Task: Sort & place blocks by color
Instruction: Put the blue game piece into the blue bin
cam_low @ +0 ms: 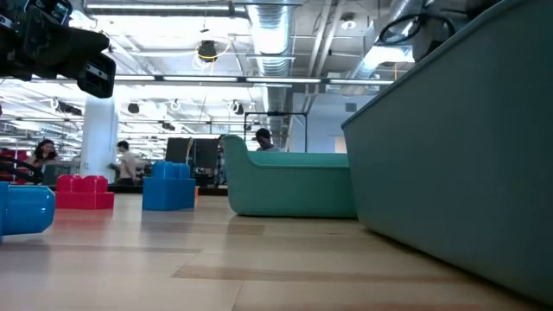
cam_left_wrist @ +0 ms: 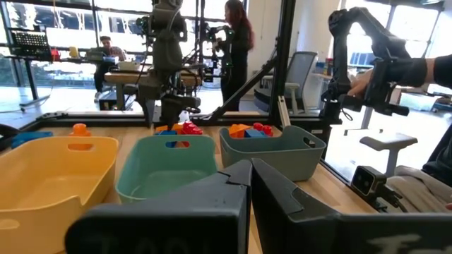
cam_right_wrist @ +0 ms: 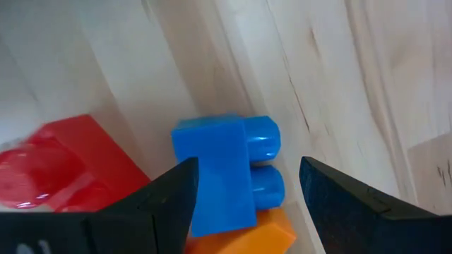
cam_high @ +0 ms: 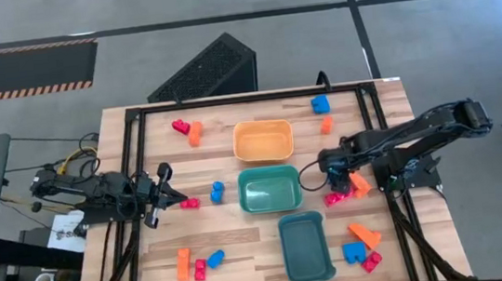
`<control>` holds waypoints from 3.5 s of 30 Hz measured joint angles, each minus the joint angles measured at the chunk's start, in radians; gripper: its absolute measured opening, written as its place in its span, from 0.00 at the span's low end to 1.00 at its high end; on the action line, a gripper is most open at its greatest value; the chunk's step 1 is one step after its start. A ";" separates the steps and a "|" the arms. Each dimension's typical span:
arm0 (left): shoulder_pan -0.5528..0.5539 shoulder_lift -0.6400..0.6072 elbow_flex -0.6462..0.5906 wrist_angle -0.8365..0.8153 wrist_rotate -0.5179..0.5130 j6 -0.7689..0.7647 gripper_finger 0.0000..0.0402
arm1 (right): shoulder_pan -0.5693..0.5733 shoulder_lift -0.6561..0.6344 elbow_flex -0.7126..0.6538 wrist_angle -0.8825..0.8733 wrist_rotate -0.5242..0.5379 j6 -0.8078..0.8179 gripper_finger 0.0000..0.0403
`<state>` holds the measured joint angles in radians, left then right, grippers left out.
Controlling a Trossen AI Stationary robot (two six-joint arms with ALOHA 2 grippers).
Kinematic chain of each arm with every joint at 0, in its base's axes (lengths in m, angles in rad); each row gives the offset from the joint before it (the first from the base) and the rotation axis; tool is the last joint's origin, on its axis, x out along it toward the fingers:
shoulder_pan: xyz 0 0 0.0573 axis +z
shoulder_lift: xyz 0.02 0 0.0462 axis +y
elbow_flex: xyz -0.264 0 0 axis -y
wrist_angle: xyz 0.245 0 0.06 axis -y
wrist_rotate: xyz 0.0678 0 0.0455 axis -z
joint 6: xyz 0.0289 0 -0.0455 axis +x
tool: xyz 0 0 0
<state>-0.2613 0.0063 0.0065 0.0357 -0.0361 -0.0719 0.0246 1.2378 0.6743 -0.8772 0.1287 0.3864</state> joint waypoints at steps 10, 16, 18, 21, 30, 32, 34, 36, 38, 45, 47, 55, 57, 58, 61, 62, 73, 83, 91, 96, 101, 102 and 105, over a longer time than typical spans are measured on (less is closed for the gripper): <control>0.000 0.000 0.000 0.000 0.000 0.000 0.00 | -0.006 0.105 0.004 0.040 -0.007 -0.030 0.67; 0.000 0.000 0.000 0.000 0.000 0.000 0.00 | -0.033 0.092 0.003 0.062 -0.038 -0.046 0.67; 0.000 0.000 0.000 0.000 0.000 0.000 0.00 | -0.043 0.076 0.001 0.057 -0.037 -0.051 0.67; 0.000 0.000 0.000 0.000 0.000 0.000 0.00 | -0.050 0.041 -0.004 0.046 -0.036 -0.056 0.67; 0.000 0.000 0.000 0.000 0.000 0.000 0.00 | -0.029 -0.034 -0.003 0.012 -0.041 -0.051 0.67; 0.000 0.000 0.000 0.000 0.000 0.000 0.00 | -0.020 -0.029 -0.003 0.010 -0.047 -0.028 0.67; 0.000 0.000 0.000 0.000 0.000 0.000 0.00 | -0.012 -0.010 -0.002 0.013 -0.047 -0.004 0.67; 0.000 0.000 0.000 0.000 0.000 0.000 0.00 | -0.009 0.010 -0.002 0.012 -0.048 0.010 0.67; 0.000 0.000 0.000 0.000 0.000 0.000 0.00 | -0.013 0.035 -0.002 0.008 -0.048 0.031 0.67; 0.000 0.000 0.000 0.000 0.000 0.000 0.00 | -0.042 0.143 0.000 0.031 -0.047 0.031 0.67; 0.000 0.000 0.000 0.000 0.000 0.000 0.00 | -0.049 0.168 0.004 0.039 -0.040 0.020 0.67; 0.000 0.000 0.000 0.000 0.000 0.000 0.00 | -0.084 0.193 0.003 0.069 -0.015 0.008 0.67; 0.000 0.000 0.000 0.000 0.000 0.000 0.00 | -0.090 0.181 0.002 0.075 -0.015 0.007 0.65; 0.000 0.000 0.000 0.000 0.000 0.000 0.00 | -0.093 0.173 0.002 0.075 -0.016 0.006 0.63; 0.000 0.000 0.000 0.000 0.000 0.000 0.00 | -0.093 0.147 -0.001 0.077 -0.018 0.005 0.55; 0.000 0.000 0.000 0.000 0.000 0.000 0.00 | -0.093 0.137 -0.002 0.078 -0.020 0.005 0.51; 0.000 0.000 0.000 0.000 0.000 0.000 0.00 | -0.093 0.024 -0.003 0.069 -0.037 0.006 0.05; 0.000 0.000 0.000 0.000 0.000 0.000 0.00 | -0.092 -0.073 -0.003 0.026 -0.030 0.033 0.02; 0.000 0.000 0.000 0.000 0.000 0.000 0.00 | -0.052 -0.218 -0.002 0.073 -0.024 0.077 0.01; 0.000 0.000 0.000 0.000 0.000 0.000 0.00 | 0.007 -0.316 -0.002 0.199 -0.017 0.101 0.01; 0.000 0.000 0.000 0.000 0.000 0.000 0.00 | 0.103 -0.374 0.000 0.355 -0.001 0.111 0.01; 0.000 0.000 0.000 0.000 0.000 0.000 0.00 | 0.121 -0.377 0.000 0.387 0.001 0.110 0.01; 0.000 0.000 0.000 0.000 0.000 0.000 0.00 | 0.182 -0.369 0.000 0.461 0.007 0.105 0.01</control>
<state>-0.2614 0.0063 0.0065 0.0360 -0.0364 -0.0719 0.2061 0.8686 0.6743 -0.4160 0.1354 0.4915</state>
